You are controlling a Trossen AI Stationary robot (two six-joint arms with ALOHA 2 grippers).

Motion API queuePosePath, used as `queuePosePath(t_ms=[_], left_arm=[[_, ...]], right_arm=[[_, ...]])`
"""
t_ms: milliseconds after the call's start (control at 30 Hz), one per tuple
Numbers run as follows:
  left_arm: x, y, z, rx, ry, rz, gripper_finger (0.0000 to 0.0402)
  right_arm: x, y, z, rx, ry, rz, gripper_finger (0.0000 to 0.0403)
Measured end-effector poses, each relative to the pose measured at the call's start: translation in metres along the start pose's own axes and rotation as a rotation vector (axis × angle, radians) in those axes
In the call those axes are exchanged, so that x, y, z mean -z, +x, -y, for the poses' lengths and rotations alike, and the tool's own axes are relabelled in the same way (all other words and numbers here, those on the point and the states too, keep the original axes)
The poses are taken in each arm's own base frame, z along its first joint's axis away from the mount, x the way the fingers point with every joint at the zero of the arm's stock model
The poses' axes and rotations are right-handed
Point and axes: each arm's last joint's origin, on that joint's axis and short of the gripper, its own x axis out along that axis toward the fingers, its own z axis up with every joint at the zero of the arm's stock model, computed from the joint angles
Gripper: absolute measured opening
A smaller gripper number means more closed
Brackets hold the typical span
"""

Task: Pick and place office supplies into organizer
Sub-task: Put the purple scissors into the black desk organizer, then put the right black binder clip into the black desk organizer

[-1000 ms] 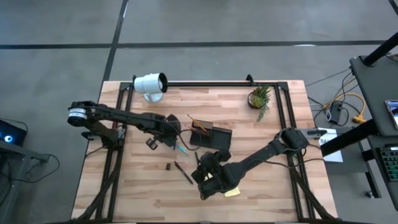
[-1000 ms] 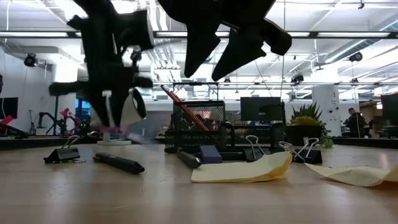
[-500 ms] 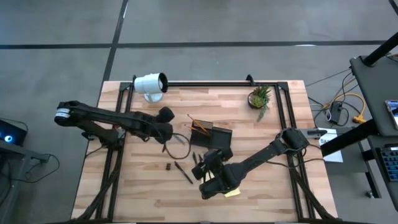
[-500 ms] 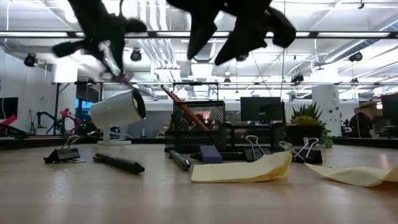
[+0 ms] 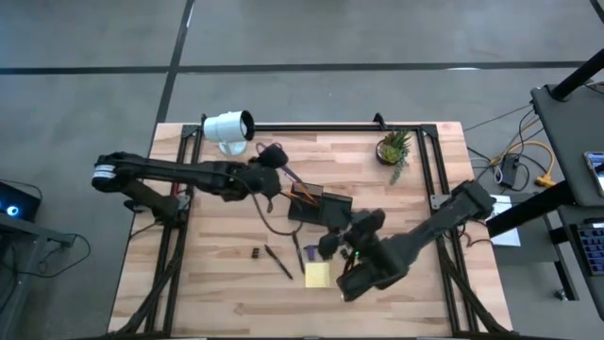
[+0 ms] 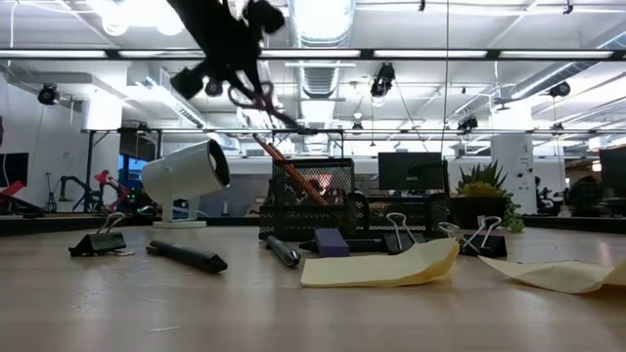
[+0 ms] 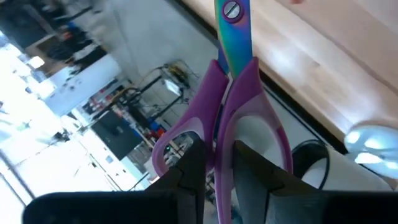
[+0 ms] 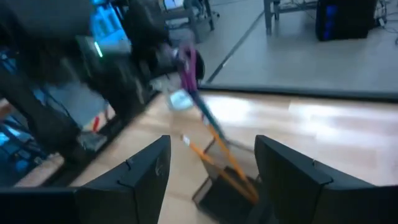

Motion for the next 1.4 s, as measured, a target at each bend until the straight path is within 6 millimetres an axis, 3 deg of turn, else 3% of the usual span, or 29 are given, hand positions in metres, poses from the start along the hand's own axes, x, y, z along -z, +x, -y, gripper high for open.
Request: queuePosePath(t_ms=[300,467,667,967,1200,1300,1400], left_arm=[[-0.039,0.033,0.013,0.065,0.134,-0.06,0.0043],[-0.06,0.043,0.02,0.07,0.225,-0.09,0.0043],[-0.082,0.04,0.018,0.062,0.249,-0.029,0.0047],[-0.087,0.018,-0.01,-0.04,0.143,-0.005,0.0049],[-0.096,-0.019,-0.012,-0.11,0.025,0.075,0.005],[-0.094,-0.041,-0.007,-0.12,-0.146,0.088,0.0051],[-0.082,-0.067,0.004,-0.059,-0.321,0.157,0.0051]], right_arm=[[-0.061,-0.018,0.02,-0.049,-0.016,0.052,0.0221],[-0.08,-0.023,0.029,-0.061,-0.05,0.047,0.0221],[-0.086,-0.026,0.032,-0.068,-0.112,0.041,0.0221],[-0.084,-0.025,0.034,-0.057,-0.159,0.038,0.0221],[-0.082,-0.024,0.035,-0.054,-0.17,0.027,0.0221],[-0.077,-0.024,0.035,-0.059,-0.199,-0.119,0.0221],[-0.058,-0.02,0.034,-0.076,-0.361,-0.386,0.0221]])
